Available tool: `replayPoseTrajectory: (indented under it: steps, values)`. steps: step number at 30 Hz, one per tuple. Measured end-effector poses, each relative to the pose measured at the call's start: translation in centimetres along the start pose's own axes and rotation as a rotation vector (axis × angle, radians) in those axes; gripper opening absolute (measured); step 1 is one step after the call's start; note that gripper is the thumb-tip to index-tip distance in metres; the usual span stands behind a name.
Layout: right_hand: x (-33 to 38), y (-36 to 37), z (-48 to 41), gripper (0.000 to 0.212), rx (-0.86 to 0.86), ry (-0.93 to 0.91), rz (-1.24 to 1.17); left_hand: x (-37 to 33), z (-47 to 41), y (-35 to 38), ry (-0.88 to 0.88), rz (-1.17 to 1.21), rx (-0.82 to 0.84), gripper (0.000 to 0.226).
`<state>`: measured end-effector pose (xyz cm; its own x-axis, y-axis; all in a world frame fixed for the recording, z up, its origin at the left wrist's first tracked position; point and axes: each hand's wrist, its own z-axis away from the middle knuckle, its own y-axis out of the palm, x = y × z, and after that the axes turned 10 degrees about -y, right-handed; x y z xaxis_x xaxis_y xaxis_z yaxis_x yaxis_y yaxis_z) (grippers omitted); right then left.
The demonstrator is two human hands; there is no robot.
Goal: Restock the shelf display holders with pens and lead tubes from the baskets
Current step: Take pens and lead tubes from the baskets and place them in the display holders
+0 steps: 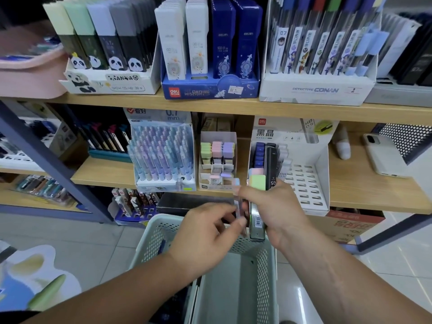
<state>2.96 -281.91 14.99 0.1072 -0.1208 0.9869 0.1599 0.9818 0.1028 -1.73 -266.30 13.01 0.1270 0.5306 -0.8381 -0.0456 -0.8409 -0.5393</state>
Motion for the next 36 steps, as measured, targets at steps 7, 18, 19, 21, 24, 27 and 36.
replayPoseTrajectory:
  steps: [7, 18, 19, 21, 24, 27, 36]
  values:
    - [0.4, -0.3, 0.4, 0.078, 0.213, 0.104, -0.060, 0.0, -2.0, -1.3, -0.199, 0.396, 0.108, 0.032]
    - [0.0, -1.0, 0.0, 0.054, 0.084, 0.196, -0.078, 1.5, -5.3, -5.5, -0.217, 0.142, 0.015, 0.017]
    - [0.1, -1.2, -0.2, 0.052, 0.067, 0.200, -0.089, 1.6, -5.9, -5.8, -0.183, 0.088, -0.039, 0.018]
    - [0.2, -1.6, -0.3, 0.048, 0.043, 0.205, -0.099, 1.7, -7.0, -6.0, -0.116, -0.016, -0.107, 0.019]
    - [0.1, -1.9, -0.3, 0.039, 0.046, 0.206, -0.083, 1.8, -8.5, -5.8, -0.045, -0.114, -0.156, 0.018]
    - [-0.1, -2.2, -0.4, 0.032, 0.039, 0.202, -0.074, 1.8, -9.9, -5.2, 0.043, -0.229, -0.195, 0.013]
    - [-0.6, -2.9, -0.7, 0.076, 0.033, 0.203, -0.060, 1.0, -12.9, -4.2, 0.189, -0.439, -0.237, 0.011]
